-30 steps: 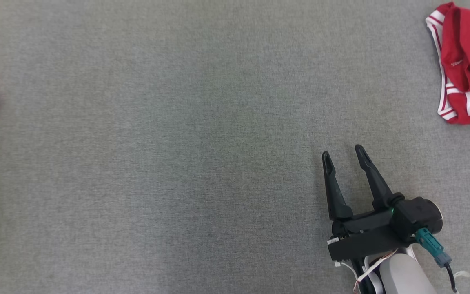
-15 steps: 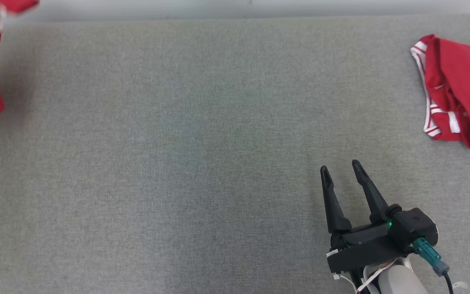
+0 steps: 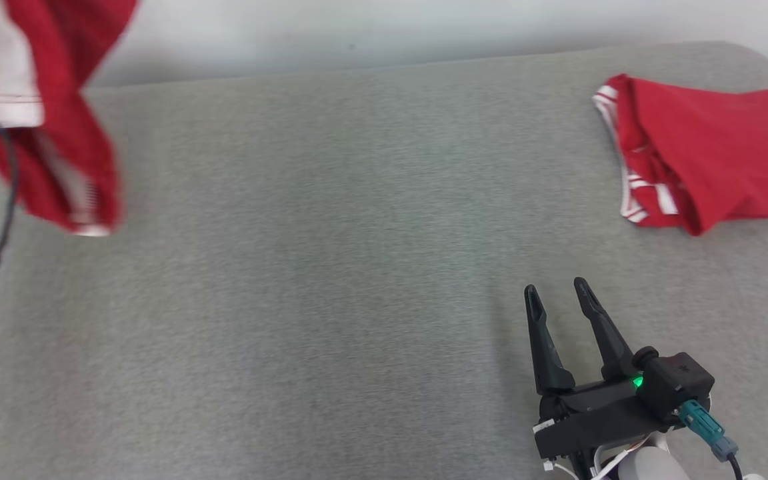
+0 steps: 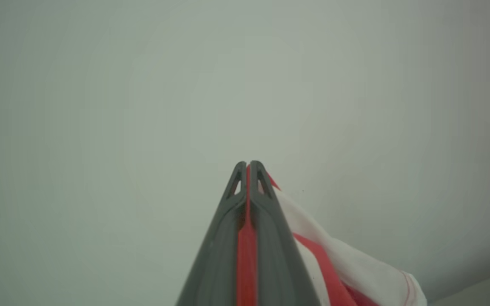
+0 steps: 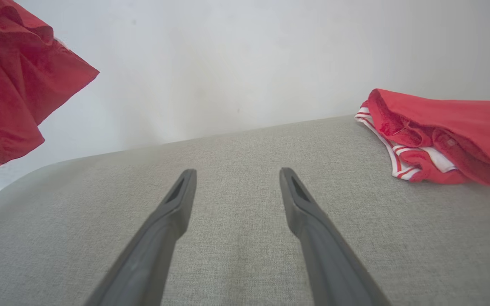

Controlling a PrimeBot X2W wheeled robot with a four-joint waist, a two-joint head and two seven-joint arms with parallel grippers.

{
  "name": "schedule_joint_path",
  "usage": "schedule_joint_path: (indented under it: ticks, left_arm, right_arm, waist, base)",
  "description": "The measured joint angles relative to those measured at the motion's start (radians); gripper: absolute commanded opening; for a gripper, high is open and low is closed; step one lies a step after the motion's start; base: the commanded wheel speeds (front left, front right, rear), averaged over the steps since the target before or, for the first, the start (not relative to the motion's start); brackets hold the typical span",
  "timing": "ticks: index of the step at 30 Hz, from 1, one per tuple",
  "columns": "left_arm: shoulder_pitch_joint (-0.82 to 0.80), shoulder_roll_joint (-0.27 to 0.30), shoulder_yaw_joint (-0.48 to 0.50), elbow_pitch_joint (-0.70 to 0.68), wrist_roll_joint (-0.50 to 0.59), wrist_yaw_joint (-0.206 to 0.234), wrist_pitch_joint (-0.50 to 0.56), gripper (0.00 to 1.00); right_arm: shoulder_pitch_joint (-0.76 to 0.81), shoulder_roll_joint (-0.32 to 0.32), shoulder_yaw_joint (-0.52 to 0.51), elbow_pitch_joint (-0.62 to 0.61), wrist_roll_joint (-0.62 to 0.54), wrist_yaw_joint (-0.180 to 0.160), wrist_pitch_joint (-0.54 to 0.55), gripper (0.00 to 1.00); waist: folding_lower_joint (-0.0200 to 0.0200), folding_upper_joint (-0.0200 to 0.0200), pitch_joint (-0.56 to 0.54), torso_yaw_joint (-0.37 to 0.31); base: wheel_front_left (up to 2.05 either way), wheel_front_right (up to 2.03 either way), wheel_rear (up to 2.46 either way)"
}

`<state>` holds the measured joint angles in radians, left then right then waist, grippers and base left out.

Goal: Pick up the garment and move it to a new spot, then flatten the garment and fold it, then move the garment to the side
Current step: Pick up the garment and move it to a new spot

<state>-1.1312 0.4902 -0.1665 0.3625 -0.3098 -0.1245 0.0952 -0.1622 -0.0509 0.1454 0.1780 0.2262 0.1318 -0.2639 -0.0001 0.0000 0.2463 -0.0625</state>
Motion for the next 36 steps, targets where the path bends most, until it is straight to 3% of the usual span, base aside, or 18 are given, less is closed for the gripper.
schedule_joint_path:
  ticks: [10, 20, 29, 36]
  left_arm:
    - [-0.004, -0.091, -0.088, -0.215, -0.038, 0.0, 0.108, 0.0]
    - [0.049, -0.173, -0.154, -0.306, -0.071, 0.007, 0.135, 0.0]
    - [0.363, -0.237, -0.203, -0.3, -0.134, 0.038, 0.052, 0.0]
    - [0.618, -0.252, -0.237, -0.146, -0.181, 0.038, -0.033, 0.0]
  right_arm:
    - [0.003, 0.0, 0.002, 0.002, 0.038, 0.0, 0.0, 1.0]
    - [0.015, 0.0, -0.005, 0.007, 0.045, 0.0, 0.0, 1.0]
    - [0.026, 0.0, -0.012, 0.019, 0.03, 0.0, 0.0, 1.0]
    - [0.026, 0.0, 0.001, 0.028, 0.024, 0.0, 0.0, 1.0]
  waist:
    - [0.0, 0.0, -0.001, -0.113]
    - [0.0, 0.0001, 0.007, -0.186]
    - [0.0, 0.0001, -0.009, -0.161]
    - [0.0001, 0.0, -0.021, -0.147]
  base:
    - [0.0, 0.0, 0.0]
    - [0.0, 0.0, 0.0]
    - [0.0, 0.0, 0.0]
    - [0.0, 0.0, 0.0]
